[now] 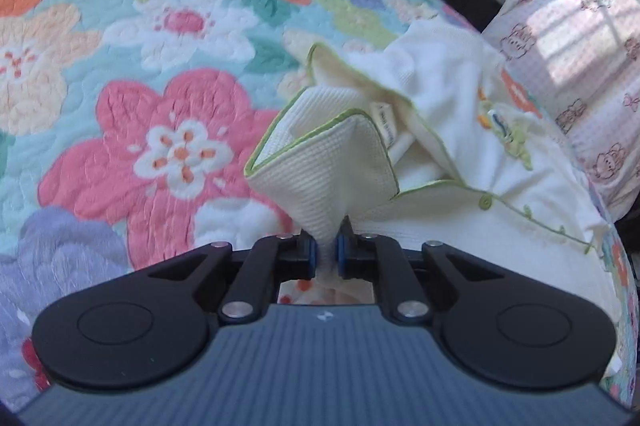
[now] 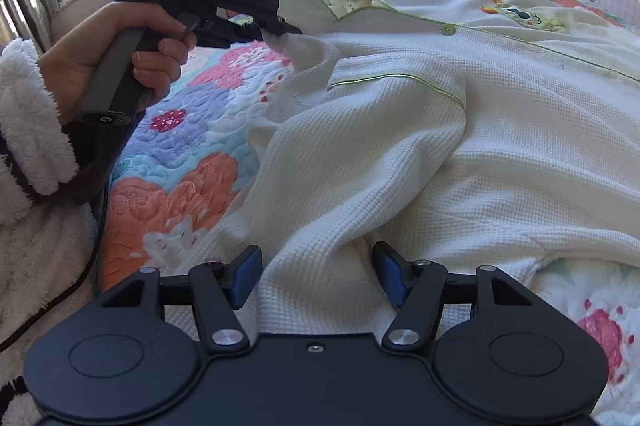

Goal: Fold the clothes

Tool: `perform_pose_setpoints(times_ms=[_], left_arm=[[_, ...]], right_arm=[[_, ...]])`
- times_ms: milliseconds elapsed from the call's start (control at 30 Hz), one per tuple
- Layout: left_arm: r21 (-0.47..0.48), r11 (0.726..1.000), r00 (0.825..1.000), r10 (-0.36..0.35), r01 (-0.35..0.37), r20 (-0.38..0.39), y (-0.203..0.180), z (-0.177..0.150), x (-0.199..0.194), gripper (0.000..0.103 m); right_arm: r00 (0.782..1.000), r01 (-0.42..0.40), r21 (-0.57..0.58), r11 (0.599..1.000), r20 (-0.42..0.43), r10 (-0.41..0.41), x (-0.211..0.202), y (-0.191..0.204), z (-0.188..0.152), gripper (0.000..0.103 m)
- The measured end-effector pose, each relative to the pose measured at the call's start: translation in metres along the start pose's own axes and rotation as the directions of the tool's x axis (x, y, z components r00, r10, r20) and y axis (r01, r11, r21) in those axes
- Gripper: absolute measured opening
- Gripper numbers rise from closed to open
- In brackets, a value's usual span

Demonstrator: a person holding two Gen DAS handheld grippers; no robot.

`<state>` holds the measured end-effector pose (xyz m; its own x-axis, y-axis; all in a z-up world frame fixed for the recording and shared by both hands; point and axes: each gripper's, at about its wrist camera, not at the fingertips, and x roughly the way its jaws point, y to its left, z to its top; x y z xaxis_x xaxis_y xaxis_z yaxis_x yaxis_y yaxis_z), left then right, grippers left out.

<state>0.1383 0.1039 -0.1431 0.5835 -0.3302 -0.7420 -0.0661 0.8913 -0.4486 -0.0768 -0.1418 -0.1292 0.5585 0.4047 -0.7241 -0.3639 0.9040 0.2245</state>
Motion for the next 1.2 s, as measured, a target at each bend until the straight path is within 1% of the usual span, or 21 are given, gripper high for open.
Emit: perform_pose_setpoints(times_ms=[67, 100, 133, 167, 200, 233, 267, 300, 367, 433, 467, 600, 733, 833, 900, 1000, 1067, 1133, 1200], left_arm=[[-0.008, 1.0, 1.0, 0.002, -0.002, -0.008, 0.003, 0.0, 0.001, 0.015], [-0.001, 1.0, 1.0, 0.008, -0.008, -0.009, 0.001, 0.001, -0.003, 0.022], [0.02, 0.999, 1.0, 0.029, -0.029, 0.005, -0.003, 0.001, -0.009, 0.027], [0.059, 0.997, 0.998, 0.053, -0.055, 0.032, -0.008, -0.001, -0.017, 0.036], [0.102, 0.992, 0.996, 0.07, -0.076, 0.06, -0.014, -0.003, -0.024, 0.04], [0.144, 0.985, 0.993, 0.085, -0.096, 0.086, -0.019, -0.006, -0.031, 0.04], [0.168, 0.981, 0.992, 0.082, -0.098, 0.097, -0.024, -0.007, -0.038, 0.04], [0.186, 0.978, 0.992, 0.074, -0.093, 0.104, -0.029, -0.008, -0.044, 0.04], [0.177, 0.983, 0.995, 0.042, -0.057, 0.089, -0.037, -0.008, -0.054, 0.043], [0.172, 0.985, 0.996, 0.004, -0.018, 0.084, -0.047, -0.008, -0.063, 0.048], [0.177, 0.984, 0.996, -0.009, -0.006, 0.083, -0.053, -0.009, -0.066, 0.052], [0.278, 0.961, 0.997, -0.014, -0.006, 0.071, -0.09, -0.015, -0.077, 0.066], [0.364, 0.931, 0.998, -0.017, -0.005, 0.057, -0.119, -0.02, -0.081, 0.07], [0.416, 0.909, 0.998, -0.004, -0.021, 0.058, -0.14, -0.019, -0.084, 0.074], [0.448, 0.894, 0.998, 0.0, -0.03, 0.067, -0.152, -0.017, -0.087, 0.079], [0.494, 0.869, 0.997, 0.001, -0.038, 0.075, -0.167, -0.013, -0.089, 0.082], [0.522, 0.852, 0.997, 0.003, -0.041, 0.074, -0.175, -0.01, -0.09, 0.082], [0.535, 0.843, 0.996, 0.011, -0.057, 0.09, -0.177, -0.006, -0.091, 0.084], [0.527, 0.846, 0.995, 0.026, -0.075, 0.099, -0.176, -0.002, -0.089, 0.086]], right_arm=[[1.0, 0.004, 0.028, 1.0, 0.001, -0.004, -0.003, -0.004, 0.002, 0.063], [1.0, 0.008, 0.053, 0.999, 0.003, -0.008, -0.005, -0.007, 0.004, 0.063], [1.0, 0.015, 0.07, 0.997, 0.012, -0.016, -0.009, -0.009, 0.007, 0.063], [0.999, 0.024, 0.08, 0.997, 0.025, -0.026, -0.015, -0.011, 0.009, 0.063], [0.999, 0.033, 0.09, 0.995, 0.037, -0.036, -0.02, -0.012, 0.012, 0.063], [0.997, 0.044, 0.093, 0.995, 0.054, -0.049, -0.026, -0.013, 0.014, 0.064], [0.995, 0.056, 0.092, 0.994, 0.074, -0.062, -0.031, -0.013, 0.017, 0.064], [0.993, 0.067, 0.089, 0.994, 0.088, -0.075, -0.036, -0.013, 0.02, 0.064], [0.989, 0.09, 0.083, 0.992, 0.112, -0.099, -0.044, -0.013, 0.026, 0.067], [0.987, 0.098, 0.089, 0.991, 0.122, -0.108, -0.047, -0.016, 0.03, 0.069], [0.987, 0.096, 0.1, 0.99, 0.12, -0.108, -0.046, -0.019, 0.03, 0.069], [0.986, 0.118, 0.125, 0.985, 0.101, -0.131, -0.041, -0.023, 0.032, 0.069], [0.975, 0.189, 0.159, 0.969, 0.084, -0.204, -0.046, -0.031, 0.033, 0.069], [0.961, 0.244, 0.198, 0.949, 0.08, -0.264, -0.056, -0.043, 0.033, 0.069], [0.95, 0.278, 0.235, 0.931, 0.077, -0.303, -0.063, -0.055, 0.033, 0.069], [0.932, 0.326, 0.27, 0.906, 0.072, -0.356, -0.074, -0.071, 0.033, 0.07], [0.914, 0.375, 0.256, 0.891, 0.058, -0.402, -0.078, -0.081, 0.03, 0.075], [0.893, 0.425, 0.247, 0.87, 0.044, -0.449, -0.082, -0.092, 0.025, 0.077], [0.877, 0.455, 0.265, 0.851, 0.034, -0.479, -0.087, -0.103, 0.02, 0.077]])
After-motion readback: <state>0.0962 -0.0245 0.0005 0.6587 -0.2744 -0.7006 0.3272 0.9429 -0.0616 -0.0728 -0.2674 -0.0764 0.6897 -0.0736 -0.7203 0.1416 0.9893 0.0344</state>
